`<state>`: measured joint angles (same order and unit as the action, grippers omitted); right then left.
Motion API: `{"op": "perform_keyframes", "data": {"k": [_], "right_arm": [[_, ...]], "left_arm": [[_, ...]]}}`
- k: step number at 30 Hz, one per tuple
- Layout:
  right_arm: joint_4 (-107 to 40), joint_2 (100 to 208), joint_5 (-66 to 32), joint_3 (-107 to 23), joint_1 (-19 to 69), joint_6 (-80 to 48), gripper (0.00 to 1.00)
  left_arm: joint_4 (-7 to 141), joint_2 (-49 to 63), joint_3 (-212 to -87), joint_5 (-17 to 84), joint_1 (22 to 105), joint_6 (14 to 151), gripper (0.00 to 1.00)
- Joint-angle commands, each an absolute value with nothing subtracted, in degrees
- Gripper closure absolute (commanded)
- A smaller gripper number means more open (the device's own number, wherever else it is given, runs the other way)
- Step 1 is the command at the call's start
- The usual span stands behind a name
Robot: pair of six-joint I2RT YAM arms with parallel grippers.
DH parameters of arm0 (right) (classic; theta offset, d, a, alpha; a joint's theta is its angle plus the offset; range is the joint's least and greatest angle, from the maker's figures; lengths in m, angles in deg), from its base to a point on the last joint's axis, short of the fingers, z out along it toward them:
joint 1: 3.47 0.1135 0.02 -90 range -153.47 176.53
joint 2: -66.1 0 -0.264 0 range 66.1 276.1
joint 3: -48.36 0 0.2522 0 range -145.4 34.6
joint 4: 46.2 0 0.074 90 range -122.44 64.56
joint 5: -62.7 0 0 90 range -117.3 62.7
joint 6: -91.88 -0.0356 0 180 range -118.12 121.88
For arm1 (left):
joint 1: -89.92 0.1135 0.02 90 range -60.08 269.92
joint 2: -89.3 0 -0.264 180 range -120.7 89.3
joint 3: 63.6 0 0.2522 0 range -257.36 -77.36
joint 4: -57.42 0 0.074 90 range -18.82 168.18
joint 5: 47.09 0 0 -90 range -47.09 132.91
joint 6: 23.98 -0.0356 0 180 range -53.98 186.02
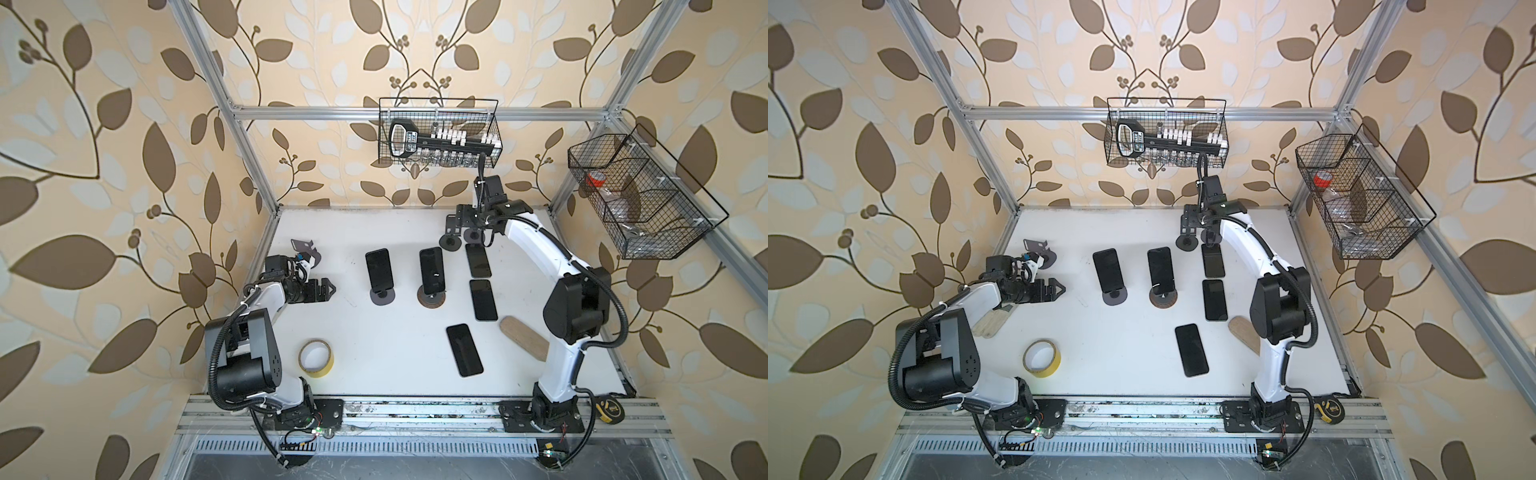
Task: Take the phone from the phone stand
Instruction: 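Set the gray stand down beside the other stand and open the right gripper, then move the right gripper over the black phone on the wooden-based stand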
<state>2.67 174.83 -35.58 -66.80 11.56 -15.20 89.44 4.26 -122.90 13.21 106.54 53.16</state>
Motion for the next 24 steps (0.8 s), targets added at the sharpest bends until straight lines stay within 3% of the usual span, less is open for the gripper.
{"op": "perform_keyframes", "data": {"k": [1,4,15,24], "right_arm": [[-0.45,169.09,-36.65,-59.94,11.65,-16.33,0.14],[-1.35,163.98,-36.98,-55.14,12.62,-16.78,0.0],[-0.69,152.64,-40.57,-47.06,23.32,-17.84,0.0],[-2.0,154.93,-41.31,-46.17,31.48,-20.16,0.0]], "left_arm": [[89.7,3.78,-124.99,11.53,107.32,53.28,0.01],[89.81,3.36,-125.35,11.53,107.45,53.43,0.01],[89.72,4.38,-125.1,12.4,107.92,53.34,0.01],[89.83,4.4,-125.09,12.23,107.94,53.21,0.01]]}}
